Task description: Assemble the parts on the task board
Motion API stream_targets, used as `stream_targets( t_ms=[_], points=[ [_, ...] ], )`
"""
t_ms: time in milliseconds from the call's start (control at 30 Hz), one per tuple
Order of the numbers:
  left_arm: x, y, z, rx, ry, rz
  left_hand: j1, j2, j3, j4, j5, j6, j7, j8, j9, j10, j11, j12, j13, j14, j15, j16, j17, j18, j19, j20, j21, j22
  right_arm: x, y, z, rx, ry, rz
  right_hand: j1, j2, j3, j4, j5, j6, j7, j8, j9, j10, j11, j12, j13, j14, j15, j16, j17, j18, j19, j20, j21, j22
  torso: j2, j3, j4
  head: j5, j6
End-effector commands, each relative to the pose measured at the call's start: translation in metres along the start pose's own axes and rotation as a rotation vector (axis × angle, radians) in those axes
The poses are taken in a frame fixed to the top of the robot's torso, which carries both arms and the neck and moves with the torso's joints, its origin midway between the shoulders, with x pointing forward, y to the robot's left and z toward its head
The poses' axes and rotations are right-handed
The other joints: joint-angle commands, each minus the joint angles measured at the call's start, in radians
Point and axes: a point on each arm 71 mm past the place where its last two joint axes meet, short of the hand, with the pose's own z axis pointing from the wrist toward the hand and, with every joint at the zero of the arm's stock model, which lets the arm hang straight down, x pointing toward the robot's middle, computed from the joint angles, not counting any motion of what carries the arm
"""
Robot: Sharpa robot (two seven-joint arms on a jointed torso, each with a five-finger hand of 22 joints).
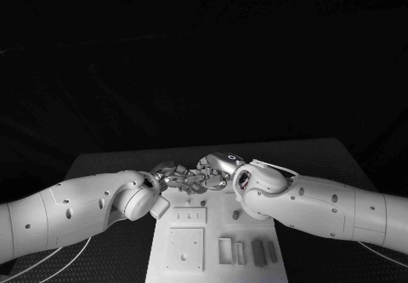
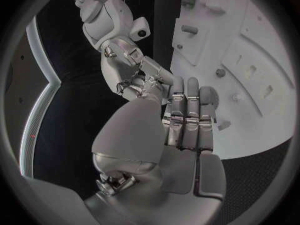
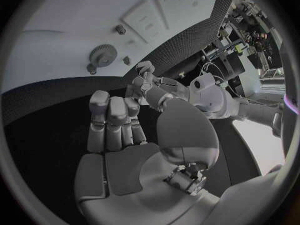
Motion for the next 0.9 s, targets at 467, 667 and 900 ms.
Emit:
stream_targets(
  t_ms=[467, 667, 900],
  points=[
    [0.0047, -0.0022, 0.0012, -0.003, 0.017, -0.069, -0.043, -0.038, 0.099, -0.050, 0.159, 0.048, -0.032, 0.008, 0.034, 0.018, -0.011, 0.025, 0.019, 0.007, -0.009, 0.036, 0.021, -0.010, -0.008, -0.020, -0.005, -0.002, 0.0049, 0.0034, 0.0003, -0.012, 0.021, -0.005, 0.003, -0.005, 0.009, 0.001, -0.006, 0.200, -0.018, 0.000, 0.001, -0.017, -0.016, -0.004, -0.001, 0.002, -0.007, -0.002, -0.002, 0.044, 0.007, 0.000, 0.004, 0.002, 0.000, -0.0004, 0.0002, -0.003, -0.004],
    [0.0038, -0.0013, 0.0012, -0.012, -0.001, -0.103, -0.609, 0.006, 0.452, -0.548, 0.346, 0.098, -0.045, 0.014, 0.091, 0.040, -0.028, 0.088, 0.068, 0.016, -0.025, 0.114, 0.038, -0.038, -0.005, -0.037, 0.026, 0.017, 0.0060, 0.0038, 0.0003, -0.013, 0.023, 0.000, 0.003, -0.006, 0.011, 0.001, -0.006, 0.200, -0.018, -0.001, 0.001, -0.016, -0.016, -0.005, -0.001, 0.002, -0.007, -0.002, -0.002, 0.044, 0.008, 0.000, 0.003, 0.002, 0.000, 0.0000, 0.0004, -0.003, -0.005],
    [0.0044, -0.0009, 0.0015, -0.021, -0.003, -0.120, -0.689, -0.030, 0.581, -0.545, 0.398, 0.127, -0.059, 0.024, 0.131, 0.046, -0.039, 0.138, 0.096, 0.019, -0.035, 0.160, 0.040, -0.045, -0.019, -0.047, 0.057, 0.020, 0.0067, 0.0035, 0.0002, -0.012, 0.024, 0.001, 0.002, -0.007, 0.013, 0.001, -0.006, 0.200, -0.017, -0.002, 0.001, -0.016, -0.016, -0.005, -0.002, 0.003, -0.007, -0.003, -0.002, 0.044, 0.008, 0.000, 0.003, 0.001, 0.000, 0.0001, 0.0008, -0.003, -0.008]
  ],
)
